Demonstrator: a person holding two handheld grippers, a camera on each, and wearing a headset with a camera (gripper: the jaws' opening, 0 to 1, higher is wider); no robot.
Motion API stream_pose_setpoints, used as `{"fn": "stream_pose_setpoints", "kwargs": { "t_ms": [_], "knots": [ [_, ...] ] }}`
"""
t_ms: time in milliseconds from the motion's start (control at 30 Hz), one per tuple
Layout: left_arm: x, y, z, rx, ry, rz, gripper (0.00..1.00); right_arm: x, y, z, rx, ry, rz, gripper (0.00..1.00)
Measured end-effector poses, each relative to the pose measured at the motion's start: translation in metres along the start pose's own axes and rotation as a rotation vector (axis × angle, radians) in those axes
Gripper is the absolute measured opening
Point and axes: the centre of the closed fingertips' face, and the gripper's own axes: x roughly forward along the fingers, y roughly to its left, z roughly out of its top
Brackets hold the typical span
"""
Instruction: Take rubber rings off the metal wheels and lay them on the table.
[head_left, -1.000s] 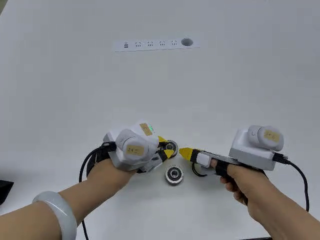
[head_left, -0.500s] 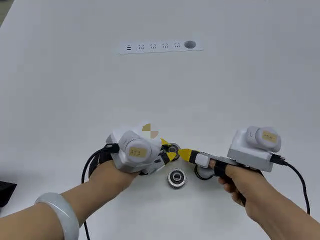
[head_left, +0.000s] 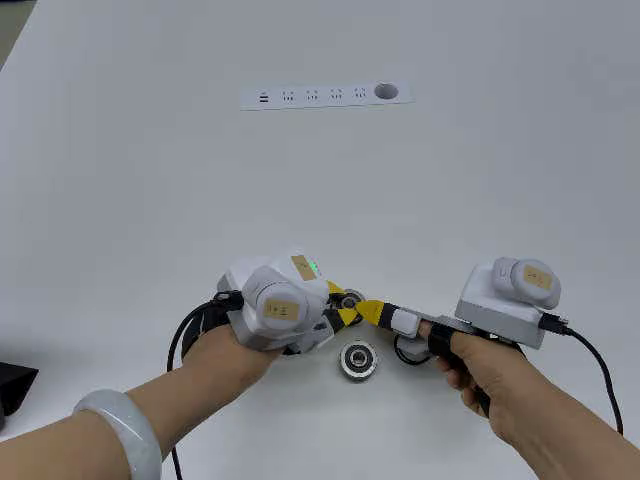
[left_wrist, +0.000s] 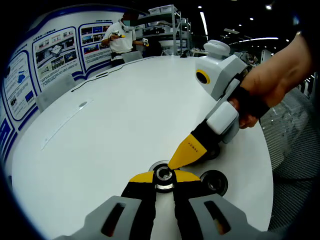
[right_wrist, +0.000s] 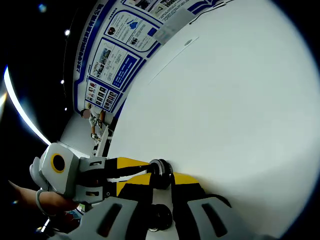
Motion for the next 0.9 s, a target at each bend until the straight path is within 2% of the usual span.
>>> {"fn": "stream_pose_setpoints", "kwargs": {
  "t_ms": [133,233,367,900],
  "knots": [
    [0.0001,-0.0002,0.0002,-0.001,-0.001,0.000,0.12,0.0016,0.0012,0.0001,0.036,-0.004,0.017,0.16],
    [0.0001,-0.0002,0.0002,-0.001,-0.001,-0.001,0.12,0.0011,0.0028,-0.0005,0.034,0.002,0.026,0.15],
    [0.0000,-0.0002,0.0000,0.001,-0.001,-0.001,0.12,-0.0014,0.0057,0.0008,0.011,0.002,0.024,0.15],
    [0.0003,0.0001,-0.0004,-0.003,0.000,-0.003,0.12,-0.0058,0.0013,0.0017,-0.059,0.009,0.002,0.07]
  ]
}}
